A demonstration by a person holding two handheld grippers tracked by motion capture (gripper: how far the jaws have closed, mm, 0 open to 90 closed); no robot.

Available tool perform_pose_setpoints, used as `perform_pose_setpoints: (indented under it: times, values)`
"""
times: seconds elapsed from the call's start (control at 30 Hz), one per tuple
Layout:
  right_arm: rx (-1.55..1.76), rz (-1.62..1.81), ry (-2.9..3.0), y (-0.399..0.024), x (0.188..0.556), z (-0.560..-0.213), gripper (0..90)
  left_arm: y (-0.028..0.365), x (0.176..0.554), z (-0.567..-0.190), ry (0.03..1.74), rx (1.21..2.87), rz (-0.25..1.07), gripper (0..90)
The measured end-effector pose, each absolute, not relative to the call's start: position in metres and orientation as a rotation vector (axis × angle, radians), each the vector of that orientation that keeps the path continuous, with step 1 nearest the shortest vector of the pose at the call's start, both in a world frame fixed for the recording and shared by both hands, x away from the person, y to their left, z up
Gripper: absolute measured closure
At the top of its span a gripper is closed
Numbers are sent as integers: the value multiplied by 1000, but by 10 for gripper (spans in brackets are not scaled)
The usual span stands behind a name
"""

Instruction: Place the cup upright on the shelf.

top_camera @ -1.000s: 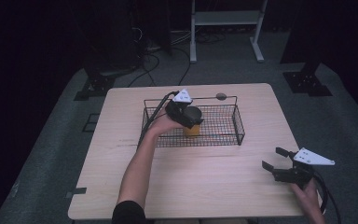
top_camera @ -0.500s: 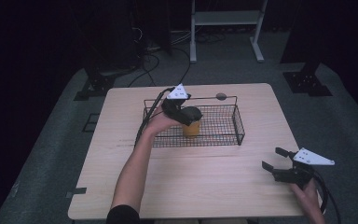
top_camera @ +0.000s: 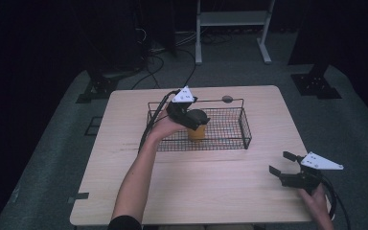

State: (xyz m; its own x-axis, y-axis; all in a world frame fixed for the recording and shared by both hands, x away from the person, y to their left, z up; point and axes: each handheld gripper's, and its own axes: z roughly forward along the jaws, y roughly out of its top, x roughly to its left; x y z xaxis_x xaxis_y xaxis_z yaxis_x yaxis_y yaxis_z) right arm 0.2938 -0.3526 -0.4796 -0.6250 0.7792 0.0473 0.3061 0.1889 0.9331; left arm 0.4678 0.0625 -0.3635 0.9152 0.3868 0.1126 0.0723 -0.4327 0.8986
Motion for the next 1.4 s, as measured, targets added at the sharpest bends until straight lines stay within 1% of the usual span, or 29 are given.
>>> perform_pose_setpoints:
  times: [0.7, 0.87, 1.1, 1.4]
  values:
    - [1025, 1435, 2020, -353, 294, -480, 131, 69, 438, -365, 368, 1942, 382, 21]
    - [1025, 1436, 2020, -353, 294, -480, 131, 69, 430, -364, 371, 1949, 402, 20]
    - [1029, 1443, 2018, -354, 294, -479, 131, 71, 422, -362, 386, 1914, 420, 20]
    - [1026, 1436, 2017, -354, 294, -480, 131, 72, 414, -365, 387, 1904, 399, 9]
